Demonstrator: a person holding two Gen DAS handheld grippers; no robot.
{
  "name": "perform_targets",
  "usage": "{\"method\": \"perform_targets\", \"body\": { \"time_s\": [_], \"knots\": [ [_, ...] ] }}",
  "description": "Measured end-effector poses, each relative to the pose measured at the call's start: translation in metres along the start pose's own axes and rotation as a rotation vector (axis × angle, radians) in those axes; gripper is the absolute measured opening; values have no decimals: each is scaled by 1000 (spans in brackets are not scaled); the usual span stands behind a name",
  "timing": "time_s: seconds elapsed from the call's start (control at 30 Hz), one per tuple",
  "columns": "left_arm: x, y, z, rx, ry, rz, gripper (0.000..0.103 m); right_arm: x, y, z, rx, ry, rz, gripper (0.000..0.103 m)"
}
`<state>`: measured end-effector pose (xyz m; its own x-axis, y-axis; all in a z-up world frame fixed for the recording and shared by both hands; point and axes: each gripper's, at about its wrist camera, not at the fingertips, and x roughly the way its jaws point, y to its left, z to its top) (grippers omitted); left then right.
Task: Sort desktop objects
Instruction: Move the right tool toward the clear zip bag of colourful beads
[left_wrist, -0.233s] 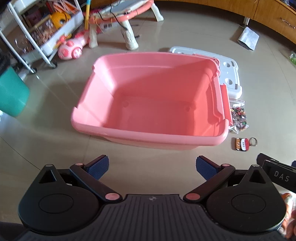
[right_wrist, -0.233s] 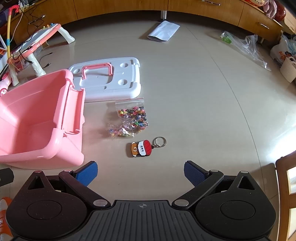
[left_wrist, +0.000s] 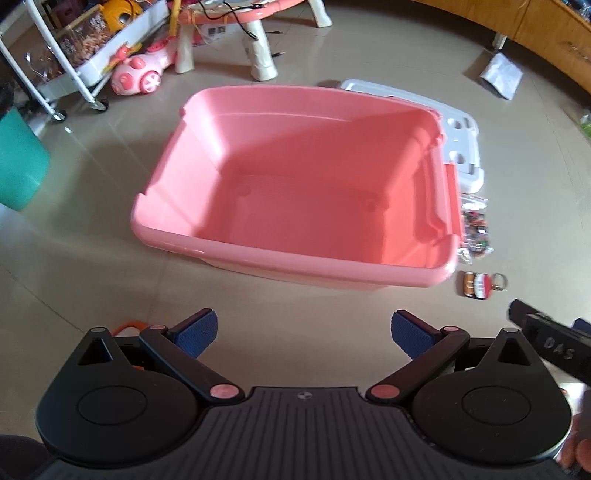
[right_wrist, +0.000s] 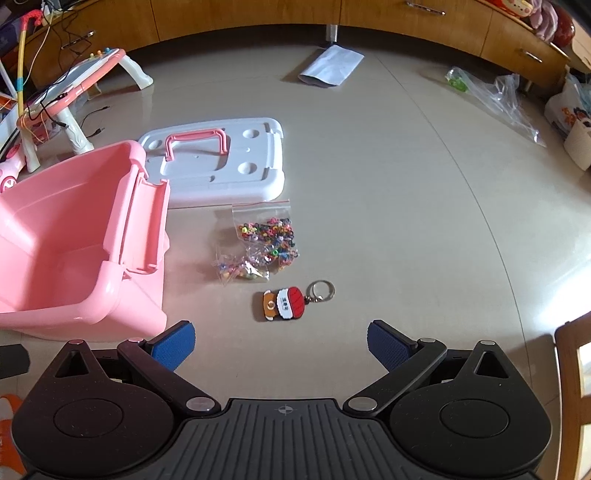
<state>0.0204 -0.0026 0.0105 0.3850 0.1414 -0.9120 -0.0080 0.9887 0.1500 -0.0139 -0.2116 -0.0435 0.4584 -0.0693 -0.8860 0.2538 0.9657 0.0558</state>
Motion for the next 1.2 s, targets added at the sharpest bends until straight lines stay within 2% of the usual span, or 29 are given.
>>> {"method": "perform_targets", "body": {
  "time_s": [0.17,0.4,0.53,0.73,0.83,1.07,1.2],
  "knots": [
    [10,-1,-12,-33,-2,-30,103,13,-4,3,4,47,6,99],
    [23,-3,-13,-11,-4,-41,103,34,4,1,-32,20,-3,98],
    [22,3,6,-28,8,-93,103,38,4,6,-12,13,4,98],
    [14,-25,9,-6,-17,-120,103,39,5,19,-2,-21,14,97],
    [28,-14,36,-21,10,-138,103,42,5,27,-8,-38,20,96],
    [40,-23,46,50,-7,-68,103,64,-3,38,26,-23,45,78],
    [44,-28,49,48,-1,-102,103,76,-11,43,55,-26,67,69]
  ]
}}
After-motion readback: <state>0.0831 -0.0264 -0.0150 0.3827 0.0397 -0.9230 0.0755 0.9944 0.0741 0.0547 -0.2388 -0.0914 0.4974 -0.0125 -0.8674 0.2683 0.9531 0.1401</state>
